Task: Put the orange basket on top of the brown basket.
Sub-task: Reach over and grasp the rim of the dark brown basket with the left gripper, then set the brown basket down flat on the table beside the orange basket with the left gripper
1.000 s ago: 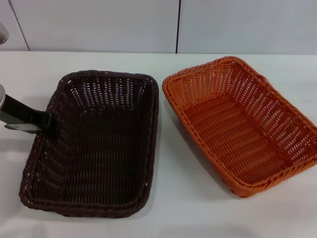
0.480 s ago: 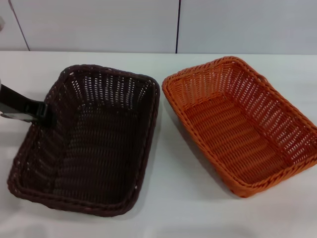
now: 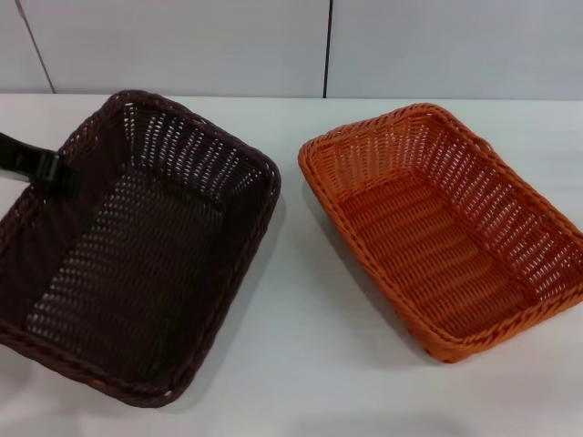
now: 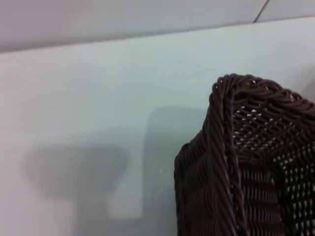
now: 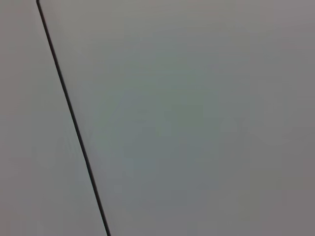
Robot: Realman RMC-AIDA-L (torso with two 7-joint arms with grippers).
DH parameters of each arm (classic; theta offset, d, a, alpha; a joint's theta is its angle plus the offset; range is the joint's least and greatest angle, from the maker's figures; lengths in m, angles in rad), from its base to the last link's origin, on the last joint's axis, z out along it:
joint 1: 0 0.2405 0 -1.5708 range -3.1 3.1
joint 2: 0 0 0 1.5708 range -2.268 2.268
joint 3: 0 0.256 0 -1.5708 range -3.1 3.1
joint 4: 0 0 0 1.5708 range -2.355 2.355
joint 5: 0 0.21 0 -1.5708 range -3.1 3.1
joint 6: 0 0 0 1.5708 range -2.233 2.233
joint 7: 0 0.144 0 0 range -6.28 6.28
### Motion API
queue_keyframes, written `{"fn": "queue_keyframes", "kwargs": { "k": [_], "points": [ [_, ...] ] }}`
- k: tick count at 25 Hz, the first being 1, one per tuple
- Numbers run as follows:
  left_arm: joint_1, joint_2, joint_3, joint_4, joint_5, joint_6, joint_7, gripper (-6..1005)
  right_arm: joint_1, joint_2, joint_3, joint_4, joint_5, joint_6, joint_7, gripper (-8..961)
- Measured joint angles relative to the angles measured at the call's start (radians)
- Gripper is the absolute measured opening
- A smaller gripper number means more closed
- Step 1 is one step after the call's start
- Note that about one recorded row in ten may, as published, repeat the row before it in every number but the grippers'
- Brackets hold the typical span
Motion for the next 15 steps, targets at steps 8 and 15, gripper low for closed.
{"fn": "queue_keyframes", "kwargs": {
  "k": [8, 15],
  "points": [
    [-0.013, 0.024, -0.014, -0.042, -0.011, -0.039, 0.106, 188, -0.004, 0.001, 0.001, 0.0, 0.002, 0.0, 0.0, 669],
    [-0.049, 0.069, -0.015, -0.004, -0.115, -0.127, 0.245, 188, 0.0, 0.002, 0.001, 0.002, 0.003, 0.0, 0.0, 669]
  ]
}}
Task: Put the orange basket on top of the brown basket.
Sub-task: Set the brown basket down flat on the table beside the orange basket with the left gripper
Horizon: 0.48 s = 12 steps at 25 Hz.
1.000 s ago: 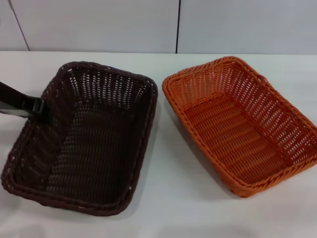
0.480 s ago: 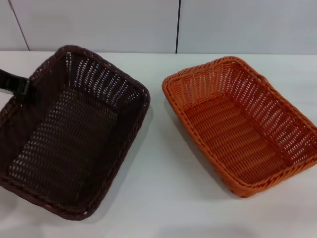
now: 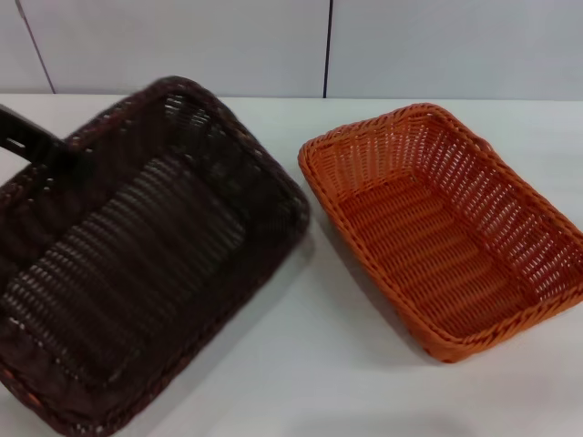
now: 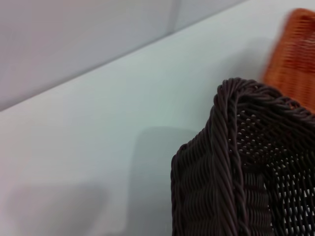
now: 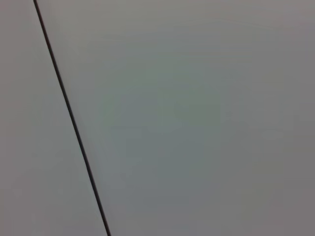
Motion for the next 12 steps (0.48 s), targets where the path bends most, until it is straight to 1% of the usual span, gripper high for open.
{"fn": "queue_keyframes", "kwargs": {
  "k": [1, 3, 4, 5, 6, 9, 10, 11, 12],
  "points": [
    [-0.019, 0.014, 0.003, 0.045, -0.029, -0.013, 0.031, 189, 0.0, 0.0, 0.0, 0.0, 0.0, 0.0, 0.0, 669],
    [-0.019, 0.014, 0.003, 0.045, -0.029, -0.013, 0.031, 189, 0.0, 0.002, 0.0, 0.001, 0.0, 0.0, 0.0, 669],
    [-0.042, 0.026, 0.007, 0.107, -0.047, -0.019, 0.059, 189, -0.001, 0.003, 0.0, 0.001, 0.0, 0.0, 0.0, 669],
    [-0.117, 0.032, 0.013, 0.303, -0.042, 0.0, 0.127, 189, -0.004, 0.005, 0.0, 0.003, 0.0, 0.0, 0.001, 669],
    [-0.117, 0.032, 0.013, 0.303, -0.042, 0.0, 0.127, 189, -0.004, 0.005, 0.0, 0.003, 0.0, 0.0, 0.001, 669],
    [-0.174, 0.023, 0.013, 0.437, -0.032, 0.054, 0.175, 189, -0.01, 0.006, 0.0, 0.011, 0.0, 0.0, 0.005, 669],
    [-0.198, 0.016, 0.013, 0.479, -0.031, 0.085, 0.189, 189, -0.016, 0.007, 0.0, 0.013, 0.0, 0.0, 0.007, 669],
    [-0.198, 0.016, 0.013, 0.479, -0.031, 0.085, 0.189, 189, -0.016, 0.007, 0.0, 0.013, 0.0, 0.0, 0.007, 669],
    [-0.207, 0.01, 0.014, 0.491, -0.031, 0.097, 0.192, 189, -0.021, 0.008, 0.0, 0.017, 0.0, 0.0, 0.009, 669]
  ]
}}
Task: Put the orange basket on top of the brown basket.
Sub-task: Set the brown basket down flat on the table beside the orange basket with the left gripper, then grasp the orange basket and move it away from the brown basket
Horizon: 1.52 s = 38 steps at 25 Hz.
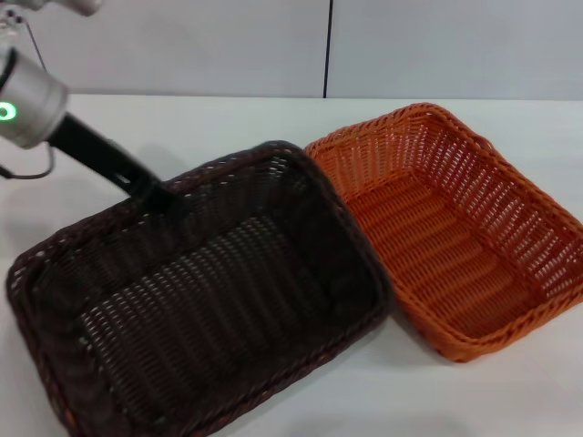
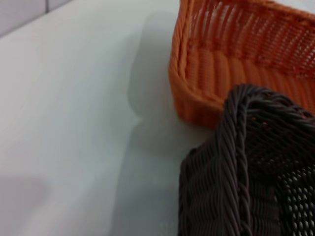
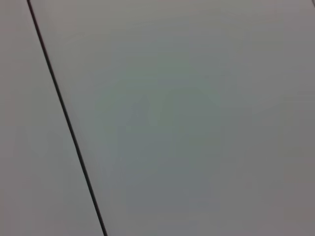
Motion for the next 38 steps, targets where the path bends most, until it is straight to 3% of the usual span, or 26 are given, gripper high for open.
{"fn": "queue_keyframes", "kwargs": {
  "k": [1, 7, 8, 9, 12, 13, 23, 28, 32, 35, 38],
  "points": [
    [0.0, 0.0, 0.0, 0.0, 0.0, 0.0, 0.0, 189, 0.0, 0.0, 0.0, 0.0, 0.0, 0.0, 0.0, 669],
    [-0.069, -0.054, 0.0, 0.104, 0.0, 0.162, -0.002, 189, -0.002, 0.001, -0.001, 0.009, 0.0, 0.0, -0.004, 669],
    [-0.081, -0.078, 0.001, 0.118, 0.0, 0.197, -0.005, 188, -0.002, 0.001, -0.005, 0.009, 0.0, 0.0, -0.005, 669],
    [-0.081, -0.078, 0.001, 0.118, 0.0, 0.197, -0.005, 188, -0.002, 0.001, -0.005, 0.009, 0.0, 0.0, -0.005, 669],
    [-0.088, -0.112, 0.007, 0.123, 0.001, 0.225, -0.017, 188, -0.002, 0.001, -0.008, 0.009, 0.0, 0.0, -0.006, 669],
    [-0.09, -0.136, 0.013, 0.117, 0.001, 0.252, -0.03, 188, -0.002, 0.001, -0.009, 0.009, 0.0, 0.001, -0.006, 669],
    [-0.091, -0.146, 0.017, 0.109, -0.006, 0.362, -0.074, 189, -0.002, 0.001, -0.009, 0.021, -0.002, 0.009, -0.006, 669],
    [-0.083, -0.142, 0.016, 0.096, -0.009, 0.378, -0.074, 315, -0.009, -0.004, -0.01, 0.014, -0.006, 0.039, 0.0, 670],
    [-0.059, -0.143, 0.014, 0.054, -0.013, 0.396, -0.068, 503, -0.011, -0.008, -0.03, 0.009, -0.011, 0.04, 0.017, 671],
    [-0.034, -0.145, 0.015, 0.029, -0.051, 0.425, -0.052, 598, -0.035, -0.011, -0.127, -0.047, -0.057, 0.045, 0.16, 671],
    [0.012, -0.141, 0.009, 0.01, -0.167, 0.462, 0.007, 671, -0.111, -0.019, -0.327, -0.237, -0.232, 0.062, 0.531, 671]
  ]
}}
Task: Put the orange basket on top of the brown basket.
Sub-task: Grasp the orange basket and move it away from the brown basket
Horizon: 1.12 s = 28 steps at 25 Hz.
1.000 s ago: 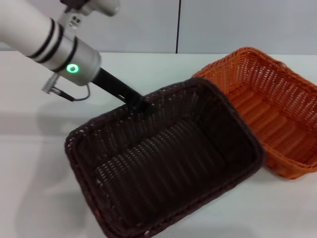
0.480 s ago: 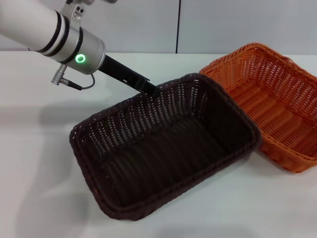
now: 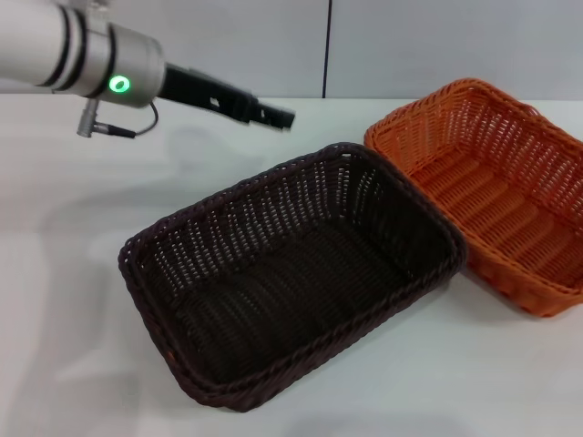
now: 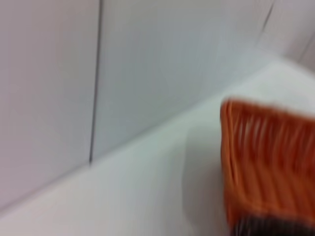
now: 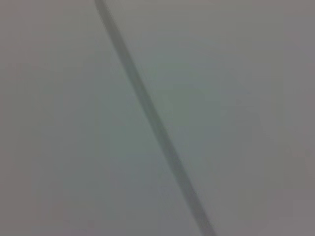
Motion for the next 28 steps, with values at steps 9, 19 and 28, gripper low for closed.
{"fn": "queue_keyframes", "kwargs": {
  "k": [9, 19, 28],
  "points": [
    [0.177, -0.003, -0.102, -0.004, -0.557, 0.1, 0.38, 849, -0.064, -0.134, -0.157, -0.362, -0.733, -0.193, 0.939, 670],
    [0.254, -0.002, -0.129, 0.114, -0.889, 0.136, 0.652, 849, 0.214, -0.282, 0.198, -0.523, -1.661, -0.899, 1.49, 670],
    [0.237, -0.002, -0.12, 0.161, -0.894, 0.188, 0.685, 849, 0.264, -0.3, 0.188, -0.534, -1.868, -0.983, 1.756, 669]
  ]
}}
